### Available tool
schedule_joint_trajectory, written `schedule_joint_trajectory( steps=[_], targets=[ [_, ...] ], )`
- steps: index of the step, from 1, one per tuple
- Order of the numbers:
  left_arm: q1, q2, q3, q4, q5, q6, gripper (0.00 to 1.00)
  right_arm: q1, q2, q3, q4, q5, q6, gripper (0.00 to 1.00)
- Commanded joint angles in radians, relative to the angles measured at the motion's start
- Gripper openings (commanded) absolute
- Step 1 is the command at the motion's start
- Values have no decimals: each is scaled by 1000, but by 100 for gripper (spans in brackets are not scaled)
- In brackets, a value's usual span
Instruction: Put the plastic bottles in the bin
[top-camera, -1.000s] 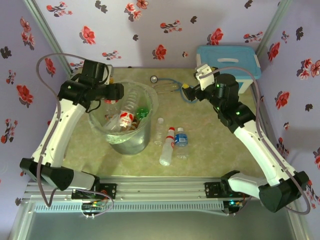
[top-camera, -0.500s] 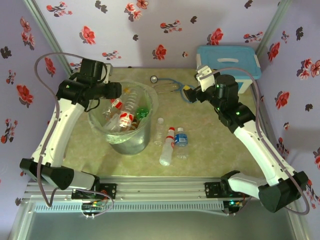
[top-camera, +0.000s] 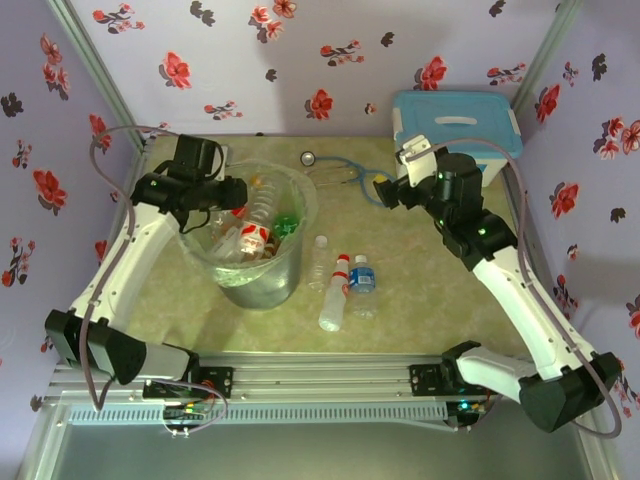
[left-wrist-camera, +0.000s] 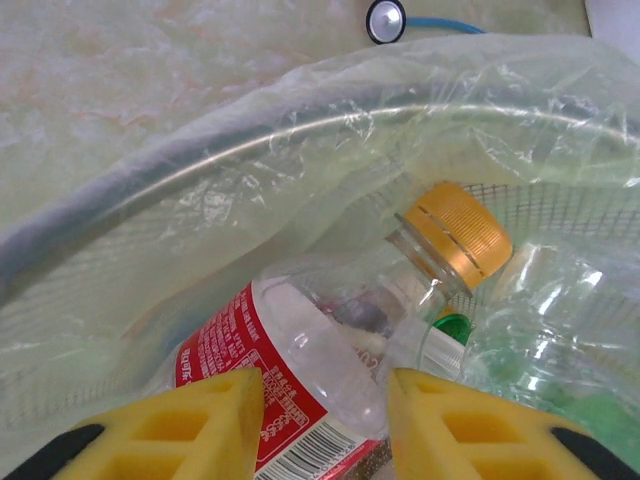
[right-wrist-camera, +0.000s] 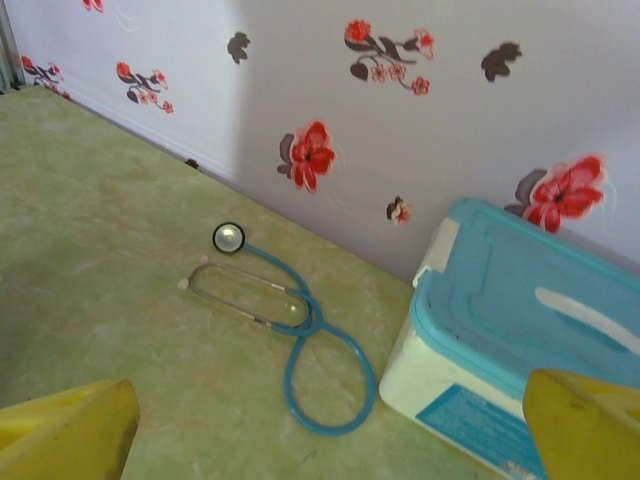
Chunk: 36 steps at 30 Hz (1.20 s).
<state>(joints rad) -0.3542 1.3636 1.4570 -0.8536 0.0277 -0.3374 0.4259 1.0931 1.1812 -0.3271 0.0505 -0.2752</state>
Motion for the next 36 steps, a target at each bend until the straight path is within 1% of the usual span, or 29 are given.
schedule_joint_trajectory(
  steps=[1,3,6,12,15,19,24,27,31,36],
  targets=[
    [3,-10,-36,42,36,-39,36,-5,-18,11,-137,73,138,96],
    [3,-19,-27,42,35,-38,36,0,-3,43,-280,116,246,92],
    [6,-28,0,37,33,-31,37,23,15,54,-443,131,371,89],
    [6,-30,58,8,29,-16,46,173,39,3,-576,135,594,87],
    [6,-40,71,2,25,-14,48,215,77,-16,-639,67,700,85],
    [6,-60,88,-2,21,-15,52,246,88,-114,-646,-50,800,82],
    [6,-100,110,14,23,-30,67,261,83,-244,-550,-169,905,76],
    [5,-120,123,33,29,-41,71,292,113,-252,-525,-187,920,75],
    [6,-150,130,49,30,-52,73,352,162,-222,-526,-184,930,75],
    [6,-182,123,51,28,-54,74,361,225,-239,-566,-130,953,74]
  ],
)
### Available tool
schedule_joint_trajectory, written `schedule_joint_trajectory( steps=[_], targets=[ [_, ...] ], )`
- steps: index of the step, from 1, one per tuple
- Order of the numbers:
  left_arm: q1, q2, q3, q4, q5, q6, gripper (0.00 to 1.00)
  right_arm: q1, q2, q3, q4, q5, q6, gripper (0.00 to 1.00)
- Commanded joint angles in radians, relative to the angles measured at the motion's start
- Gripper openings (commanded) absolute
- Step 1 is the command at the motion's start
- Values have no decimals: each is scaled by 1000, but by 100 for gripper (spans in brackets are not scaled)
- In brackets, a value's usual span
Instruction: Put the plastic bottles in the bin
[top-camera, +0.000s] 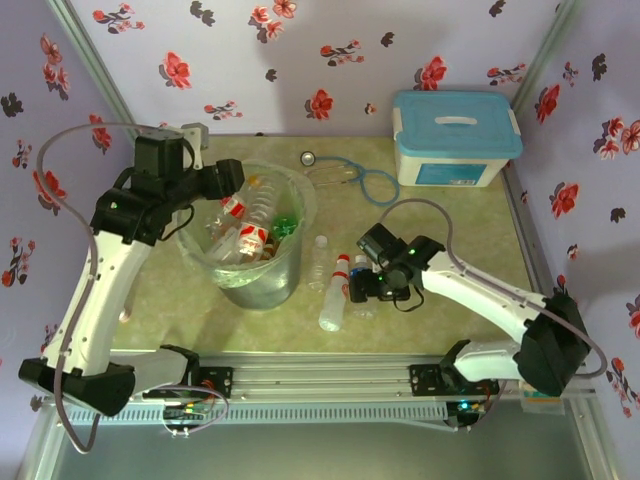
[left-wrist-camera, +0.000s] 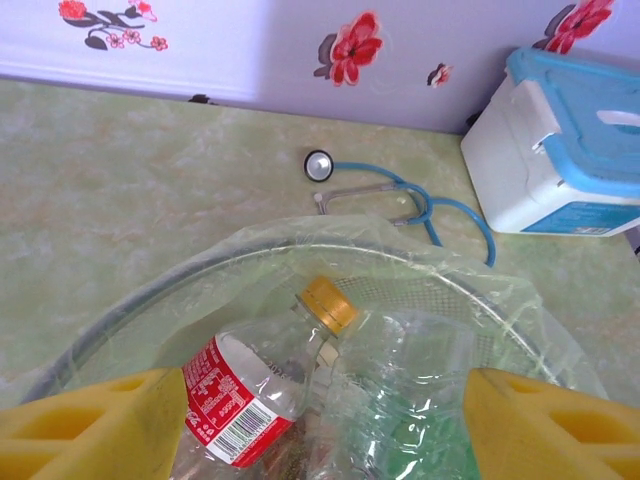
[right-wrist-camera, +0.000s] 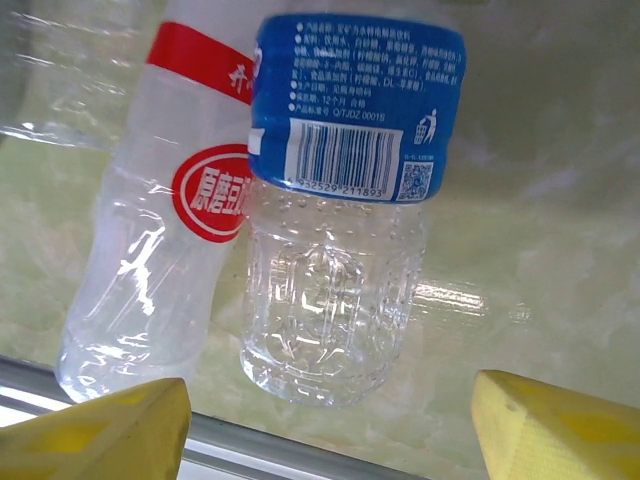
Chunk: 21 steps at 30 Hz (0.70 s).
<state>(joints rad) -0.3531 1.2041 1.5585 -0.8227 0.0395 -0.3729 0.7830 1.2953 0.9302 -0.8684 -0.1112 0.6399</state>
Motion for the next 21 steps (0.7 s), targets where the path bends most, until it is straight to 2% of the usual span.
schedule_joint_trajectory(
  steps=[1,7,10,13,21],
  targets=[
    [5,-29,19,21,17,-18,74,4,30,2,-22,41,37,74],
    [5,-46,11,28,23,-29,74,5,66,-70,129,-33,71,83],
    [5,-53,-3,46,37,-41,74,4,103,-89,156,-27,65,83],
    [4,-57,-14,59,48,-47,74,3,125,-92,162,-19,51,78],
    [4,-55,-22,84,65,-64,74,-25,77,-76,96,23,20,56]
  ],
)
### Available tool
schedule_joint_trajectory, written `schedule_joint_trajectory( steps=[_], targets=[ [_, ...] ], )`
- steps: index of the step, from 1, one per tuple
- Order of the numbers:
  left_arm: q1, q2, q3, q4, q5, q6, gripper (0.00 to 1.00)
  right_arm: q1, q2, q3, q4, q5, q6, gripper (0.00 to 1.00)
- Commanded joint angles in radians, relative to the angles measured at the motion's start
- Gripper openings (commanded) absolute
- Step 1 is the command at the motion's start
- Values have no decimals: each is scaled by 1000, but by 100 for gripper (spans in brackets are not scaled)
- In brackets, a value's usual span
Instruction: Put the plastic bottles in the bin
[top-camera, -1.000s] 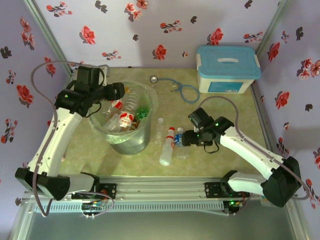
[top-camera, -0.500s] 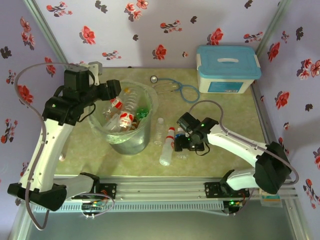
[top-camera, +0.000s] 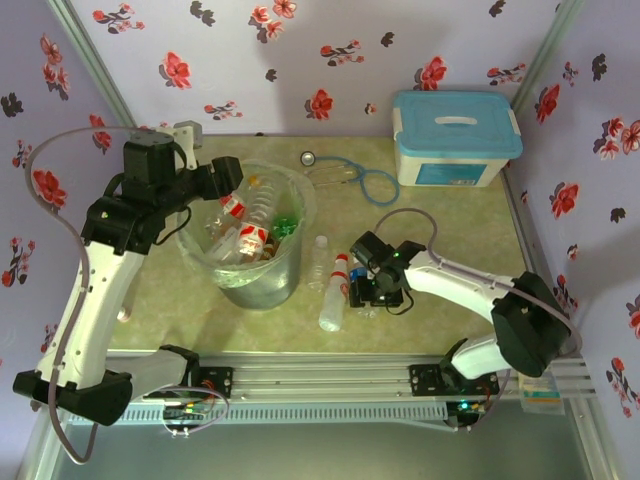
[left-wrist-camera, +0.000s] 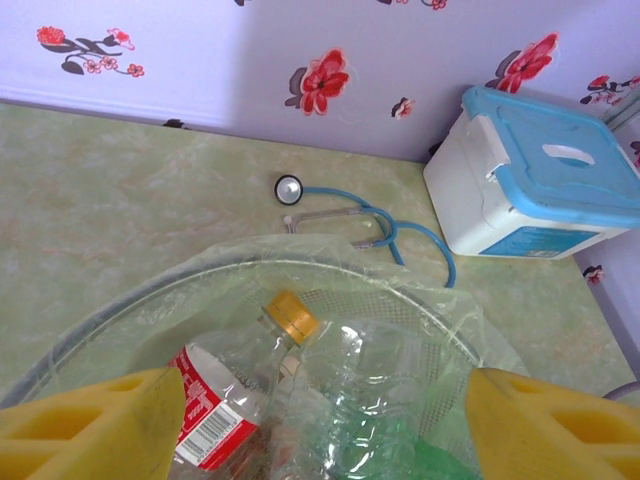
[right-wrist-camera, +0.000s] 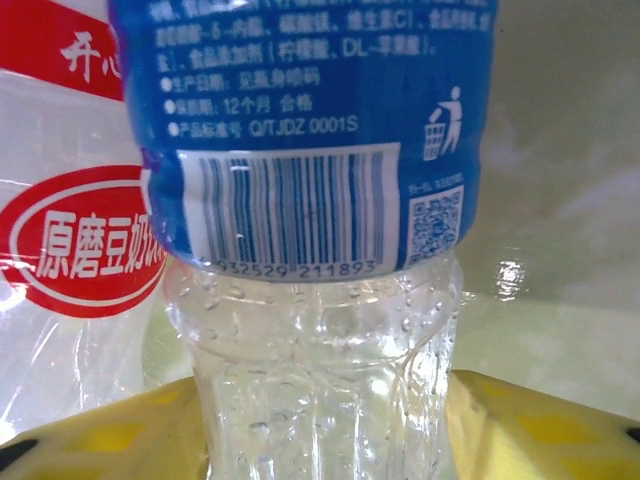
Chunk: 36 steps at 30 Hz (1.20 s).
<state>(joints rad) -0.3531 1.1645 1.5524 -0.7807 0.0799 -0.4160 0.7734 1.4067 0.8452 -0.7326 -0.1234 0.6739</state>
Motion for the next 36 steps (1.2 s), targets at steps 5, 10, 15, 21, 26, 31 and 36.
schedule_joint_trajectory(
  steps=[5,10,15,21,26,31,36],
  targets=[
    [5,-2,-17,66,47,-32,75,-42,-76,5,-64,37,-28,50],
    [5,6,-14,97,86,-56,75,-111,-136,71,-113,44,-77,49],
    [3,14,-18,148,151,-97,76,-202,-158,260,-211,49,-180,48],
    [-4,16,-51,246,245,-166,76,-239,-152,468,-249,-14,-277,48],
    [-52,41,-80,443,393,-262,81,-246,-116,682,-225,-95,-338,48],
    [-138,109,-40,535,409,-282,90,-244,-60,855,-131,-224,-346,47],
    [-214,198,3,653,409,-300,97,-238,-20,909,40,-373,-283,46]
  ],
)
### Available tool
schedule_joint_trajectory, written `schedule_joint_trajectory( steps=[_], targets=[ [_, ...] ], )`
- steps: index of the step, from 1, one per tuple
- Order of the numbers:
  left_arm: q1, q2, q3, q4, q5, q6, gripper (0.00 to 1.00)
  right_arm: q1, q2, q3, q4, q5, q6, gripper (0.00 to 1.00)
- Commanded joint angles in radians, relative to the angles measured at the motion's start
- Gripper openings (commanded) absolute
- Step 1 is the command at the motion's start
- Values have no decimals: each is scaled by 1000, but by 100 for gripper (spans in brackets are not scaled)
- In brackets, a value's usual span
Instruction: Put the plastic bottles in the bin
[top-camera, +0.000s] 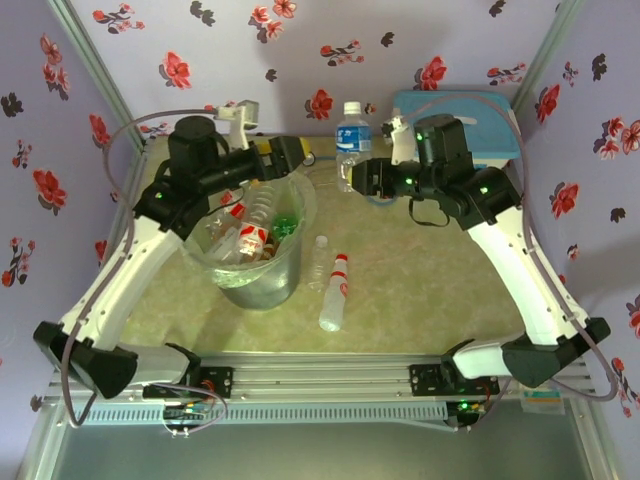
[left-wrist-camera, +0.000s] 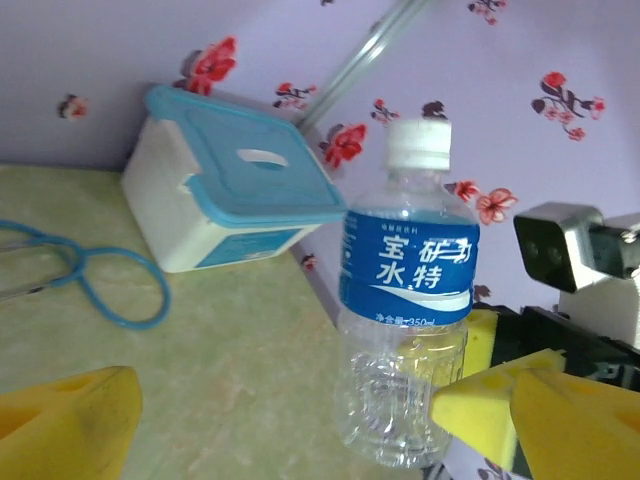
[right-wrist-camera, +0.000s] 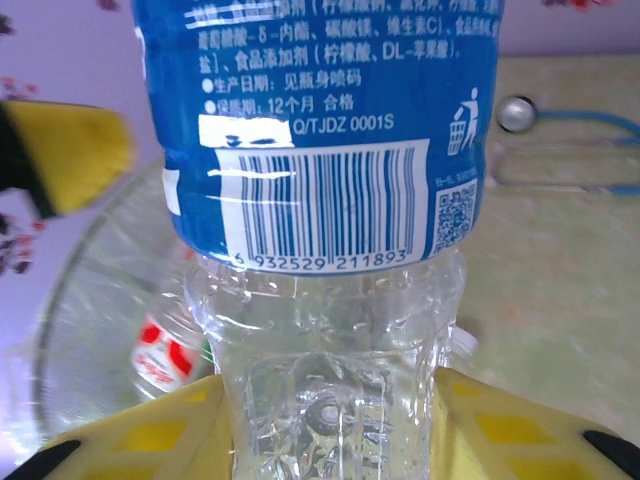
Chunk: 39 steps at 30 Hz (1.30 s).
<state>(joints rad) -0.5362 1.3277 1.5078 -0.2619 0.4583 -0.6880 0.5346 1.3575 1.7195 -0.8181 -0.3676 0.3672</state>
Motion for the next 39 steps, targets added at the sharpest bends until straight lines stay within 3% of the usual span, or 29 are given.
schedule_joint_trajectory(
  steps=[1,11,23,25,30,35,39],
  targets=[
    [-42,50,57,156,30,-30,98,4,36,38,152,-145,33,46],
    [-74,187,184,163,18,-47,99,60,93,51,232,-235,53,46],
    [-63,186,211,93,-25,-39,65,67,124,44,258,-246,48,48],
    [-53,180,220,62,-35,-28,63,64,132,57,258,-256,51,53],
    [0,136,227,-28,-43,2,62,29,126,73,293,-276,57,77],
    [56,75,204,-172,-61,48,60,10,138,77,407,-355,153,88],
    [112,14,230,-390,-89,141,60,-4,136,76,372,-323,105,88]
  ],
)
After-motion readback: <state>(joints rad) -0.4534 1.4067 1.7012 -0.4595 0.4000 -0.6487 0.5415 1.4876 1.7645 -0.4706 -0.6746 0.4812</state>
